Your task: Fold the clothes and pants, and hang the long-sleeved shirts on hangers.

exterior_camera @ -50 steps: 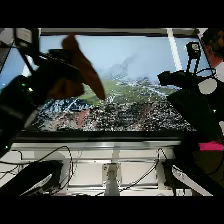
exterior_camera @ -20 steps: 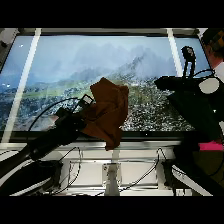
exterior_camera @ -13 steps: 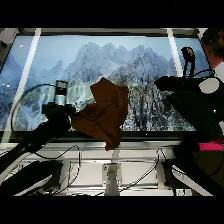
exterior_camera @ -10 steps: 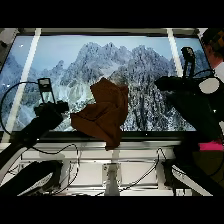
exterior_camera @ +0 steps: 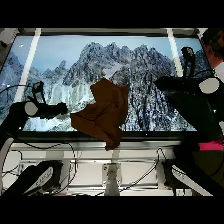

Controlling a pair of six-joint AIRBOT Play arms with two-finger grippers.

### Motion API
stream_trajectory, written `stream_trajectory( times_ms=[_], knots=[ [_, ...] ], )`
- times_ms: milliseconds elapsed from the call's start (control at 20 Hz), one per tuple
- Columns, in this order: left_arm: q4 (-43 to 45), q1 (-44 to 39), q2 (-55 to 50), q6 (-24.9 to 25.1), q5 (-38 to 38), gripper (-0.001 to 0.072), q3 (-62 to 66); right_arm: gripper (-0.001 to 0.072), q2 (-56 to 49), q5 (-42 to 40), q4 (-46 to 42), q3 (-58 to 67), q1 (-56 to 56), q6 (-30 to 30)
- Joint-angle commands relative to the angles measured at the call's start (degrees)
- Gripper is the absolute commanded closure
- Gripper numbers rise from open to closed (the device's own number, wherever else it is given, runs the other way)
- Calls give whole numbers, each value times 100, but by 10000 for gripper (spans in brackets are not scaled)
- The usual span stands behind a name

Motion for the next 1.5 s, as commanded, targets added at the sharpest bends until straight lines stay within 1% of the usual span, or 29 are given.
stream_trajectory(
  times_ms=[0,150,200,350,450,550,650,700,750,900,1000,1050,1100,1150,1200,1250,1300,1350,1450],
  knots=[
    [-1097,656,-201,763,44,208,2,504,2,-33,-2,2,4,2],
    [-1163,691,-407,767,-68,209,2,504,2,-39,-2,2,4,2],
    [-1331,693,-498,892,-164,209,2,504,2,-37,-2,2,4,2],
    [-2131,693,-848,1644,-280,209,2,504,2,-39,-2,2,4,2],
    [-2503,693,-1102,1770,-282,208,2,504,2,-37,0,2,4,2],
    [-2520,693,-1357,1770,-323,209,2,504,2,-37,-2,2,4,2],
    [-2546,693,-1550,1770,-544,209,2,504,2,-35,-2,2,7,2],
    [-2538,693,-1602,1770,-704,215,2,504,2,-37,-2,2,4,2],
    [-2538,693,-1624,1770,-804,243,2,504,2,-37,-2,2,4,2],
    [-2535,693,-1635,1810,-817,246,2,505,2,-37,-2,2,4,2],
    [-2535,693,-1641,2181,-828,250,2,504,2,-35,-2,2,4,2],
    [-2535,693,-1641,2350,-828,314,2,505,0,-33,-2,2,7,2],
    [-2535,693,-1641,2566,-824,445,2,504,2,-28,-2,2,4,2],
    [-2535,693,-1641,2806,-811,515,2,505,2,-22,-2,2,7,2],
    [-2538,693,-1641,3084,-780,551,2,505,2,-20,-2,2,4,2],
    [-2538,693,-1641,3272,-750,610,2,505,2,-20,-2,2,4,2],
    [-2573,693,-1641,3399,-721,687,4,504,2,-22,-4,2,4,2],
    [-2734,693,-1641,3416,-719,689,11,505,2,-22,-11,2,4,2],
    [-3397,695,-1631,3418,-721,689,168,505,2,-22,-15,2,4,2]
  ],
)
